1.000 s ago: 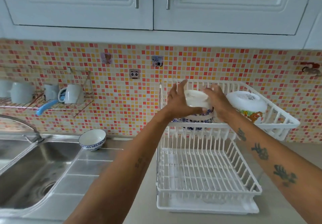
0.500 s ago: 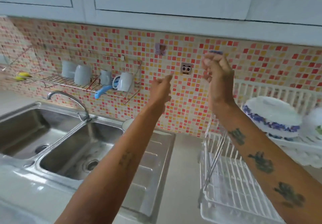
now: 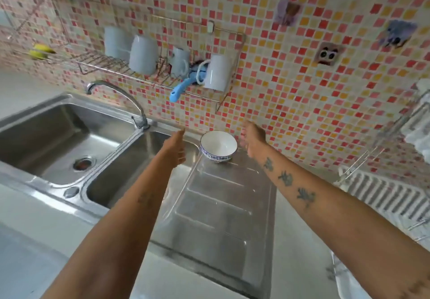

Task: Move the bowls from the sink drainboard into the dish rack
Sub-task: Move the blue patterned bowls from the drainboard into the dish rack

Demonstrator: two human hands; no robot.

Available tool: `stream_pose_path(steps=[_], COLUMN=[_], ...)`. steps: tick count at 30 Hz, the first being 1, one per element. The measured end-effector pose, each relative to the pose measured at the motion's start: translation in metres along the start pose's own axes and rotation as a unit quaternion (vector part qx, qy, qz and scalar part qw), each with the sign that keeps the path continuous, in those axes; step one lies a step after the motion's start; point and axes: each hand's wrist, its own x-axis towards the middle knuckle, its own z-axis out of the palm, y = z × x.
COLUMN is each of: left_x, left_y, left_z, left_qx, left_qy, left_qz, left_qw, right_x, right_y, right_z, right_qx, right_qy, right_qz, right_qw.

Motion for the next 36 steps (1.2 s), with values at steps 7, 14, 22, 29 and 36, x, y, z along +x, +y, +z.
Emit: stream_pose_path(steps=[7, 14, 22, 29, 36], left_x=[0.061, 0.114, 0.145, 0.146, 0.086], left_y=[-0.024, -0.045, -0.049, -0.065, -0.063], left_z=[0.014, 0.036, 0.081, 0.078, 0.076], left_qx=[0.045, 0.064, 0.06, 0.036, -0.113], left_qy=[0.011, -0.021, -0.049, -0.056, -0.079], left_qz=[-0.021, 0.001, 0.046, 0.089, -0.01], left_qw=[0.999, 0.998, 0.996, 0.994, 0.99], right_x=[0.054, 0.096, 0.12, 0.117, 0.061], right_y=[0.057, 0.089, 0.121, 0.123, 0.099], right_z=[0.018, 0.022, 0.053, 0.056, 0.026], right_qx=[-0.12, -0.133, -0.089, -0.025, 0.047], right_qy=[-0.047, -0.089, -0.043, -0.045, -0.032], right_qz=[0.131, 0.16, 0.153, 0.134, 0.05], right_qw=[0.983, 0.974, 0.983, 0.99, 0.997])
